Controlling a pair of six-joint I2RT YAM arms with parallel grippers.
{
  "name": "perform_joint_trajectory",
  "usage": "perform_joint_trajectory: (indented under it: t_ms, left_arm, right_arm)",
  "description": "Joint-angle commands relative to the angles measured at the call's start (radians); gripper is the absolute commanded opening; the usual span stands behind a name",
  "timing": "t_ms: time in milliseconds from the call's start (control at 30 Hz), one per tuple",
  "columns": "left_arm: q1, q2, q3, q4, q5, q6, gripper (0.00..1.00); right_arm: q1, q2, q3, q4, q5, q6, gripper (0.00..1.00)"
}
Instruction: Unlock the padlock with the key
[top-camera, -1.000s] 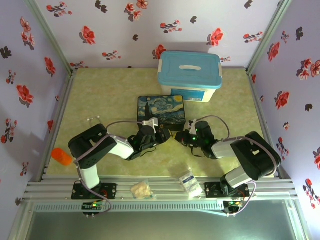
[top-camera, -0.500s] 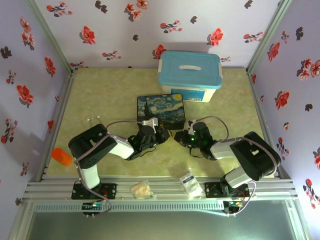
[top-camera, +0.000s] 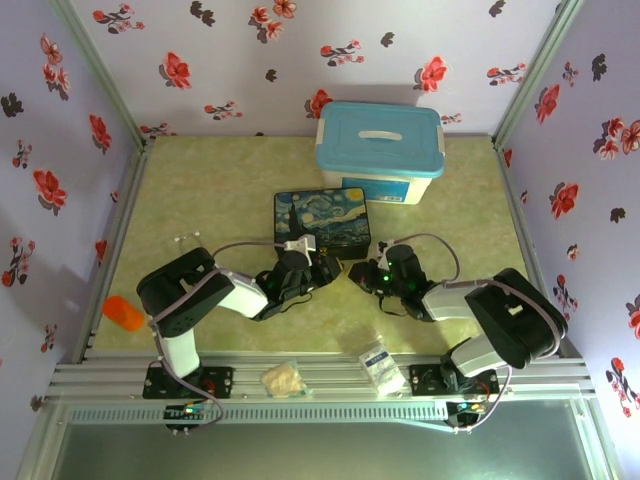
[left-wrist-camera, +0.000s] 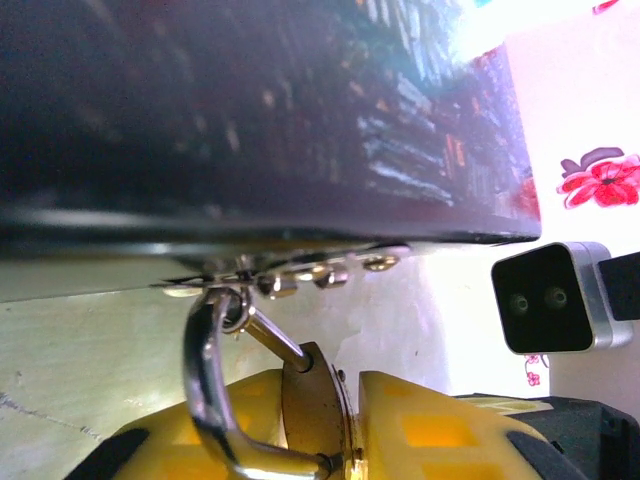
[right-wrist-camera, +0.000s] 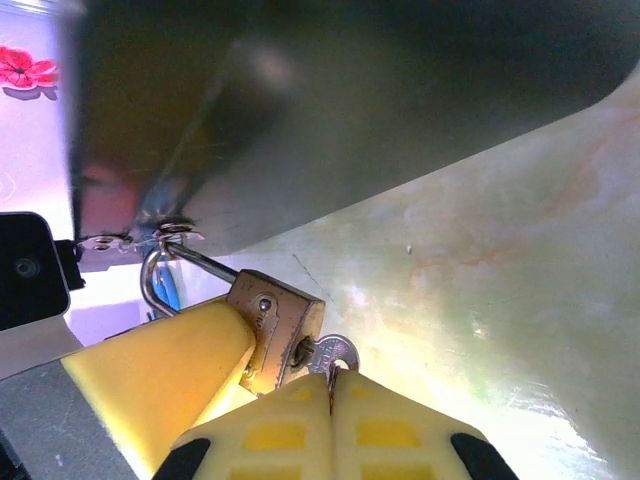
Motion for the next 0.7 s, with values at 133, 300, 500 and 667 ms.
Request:
perform_joint_trajectory:
  t_ms: [133,300,500,667]
  left_arm:
    - [-0.014,0.027,-0.005,-0.042,0.095,-0.064,0.27]
    - [-0.014,0.015,-0.003,-0.065,0.084,-0.053,0.21]
    - [-0.014,-0.013,-0.025,-0.058,0.076,-0.045,0.08]
    - [-0.014,-0.027,-0.039,-0.022,0.078,-0.059,0.05]
  right_arm:
    - [0.036,-0.045,-0.006,0.099,-0.033,0.000,0.00]
    - [0.038,-0.075,-0.011,0.083,-0.031,-0.005,0.00]
    - [0.015,-0.130,-0.028,0.099,-0.034,0.030,0.00]
    - [-0.017,-0.111,-0.004,0.099,-0.080,0.099,0.00]
